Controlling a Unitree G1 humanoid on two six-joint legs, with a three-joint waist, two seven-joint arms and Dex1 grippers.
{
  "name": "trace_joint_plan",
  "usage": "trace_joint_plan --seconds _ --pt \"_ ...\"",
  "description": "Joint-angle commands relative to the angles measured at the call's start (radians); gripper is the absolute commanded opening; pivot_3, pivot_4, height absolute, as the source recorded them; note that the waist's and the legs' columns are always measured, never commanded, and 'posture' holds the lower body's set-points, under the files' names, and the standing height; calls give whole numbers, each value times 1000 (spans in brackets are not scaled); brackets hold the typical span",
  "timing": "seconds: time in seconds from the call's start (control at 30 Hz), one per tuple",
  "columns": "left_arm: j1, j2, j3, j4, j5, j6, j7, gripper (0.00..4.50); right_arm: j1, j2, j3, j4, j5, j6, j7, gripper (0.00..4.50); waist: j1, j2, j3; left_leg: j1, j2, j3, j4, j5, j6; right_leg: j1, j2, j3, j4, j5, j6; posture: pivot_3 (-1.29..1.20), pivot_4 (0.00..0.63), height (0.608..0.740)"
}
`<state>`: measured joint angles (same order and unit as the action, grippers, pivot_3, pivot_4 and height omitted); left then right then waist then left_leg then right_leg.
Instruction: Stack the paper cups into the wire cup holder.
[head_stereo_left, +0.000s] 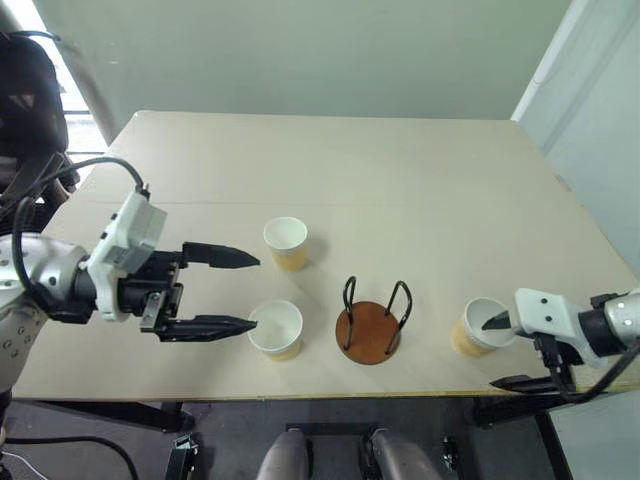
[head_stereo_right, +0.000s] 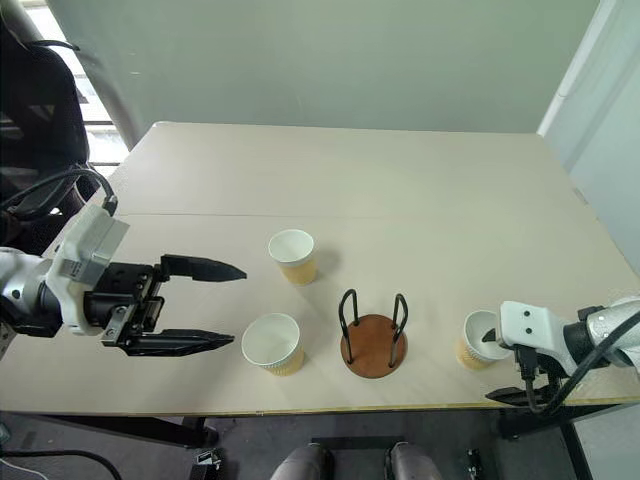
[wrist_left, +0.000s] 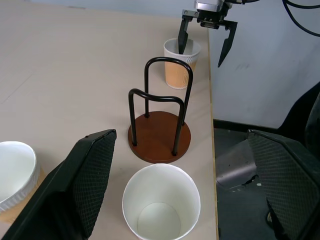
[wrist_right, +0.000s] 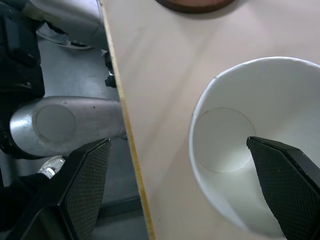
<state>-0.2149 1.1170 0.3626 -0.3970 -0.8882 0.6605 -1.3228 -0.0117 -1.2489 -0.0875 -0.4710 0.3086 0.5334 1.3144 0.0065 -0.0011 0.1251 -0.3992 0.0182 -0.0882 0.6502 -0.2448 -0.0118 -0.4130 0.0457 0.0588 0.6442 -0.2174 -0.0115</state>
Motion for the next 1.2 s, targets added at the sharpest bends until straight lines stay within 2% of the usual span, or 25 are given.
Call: trace_joint_plan --seconds 0.03,0.33,0.37,0.5,0.8,1.07,1.2 --pt "5 0 55 -29 -15 1 24 4500 -44 -1 31 10 -10 -23 1 4469 0 0 0 0 0 0 0 0 0 0 0 0 0 0 0 0 150 740" --pt "48 2 96 -61 -31 12 51 4500 -134 10 109 43 -22 -49 10 4469 0 0 0 0 2 0 0 0 0 0 1 0 0 1 -1 0 150 740" --pt "56 4 100 -62 -28 11 52 4500 -141 9 113 42 -13 -45 18 4307 0 0 0 0 2 1 0 0 0 0 1 0 0 1 -1 0 150 740" --pt "71 6 108 -69 -27 11 55 4500 -145 8 114 39 -10 -47 28 3334 1 0 0 0 2 1 0 0 0 0 1 0 0 1 -2 0 150 740" --pt "64 6 98 -69 -31 9 58 4500 -156 10 119 28 -9 -38 37 60 1 0 0 0 3 2 1 0 0 0 2 0 0 2 -3 0 150 740" --pt "58 15 123 -67 -59 23 48 4500 -207 -3 115 26 40 -34 103 19 1 0 0 0 4 3 1 0 0 0 2 0 0 2 -3 0 150 740" --pt "52 23 149 -67 -88 40 48 4500 -407 8 91 81 124 -20 173 19 -3 0 0 0 4 5 1 0 0 -1 2 1 1 2 -3 0 150 740"
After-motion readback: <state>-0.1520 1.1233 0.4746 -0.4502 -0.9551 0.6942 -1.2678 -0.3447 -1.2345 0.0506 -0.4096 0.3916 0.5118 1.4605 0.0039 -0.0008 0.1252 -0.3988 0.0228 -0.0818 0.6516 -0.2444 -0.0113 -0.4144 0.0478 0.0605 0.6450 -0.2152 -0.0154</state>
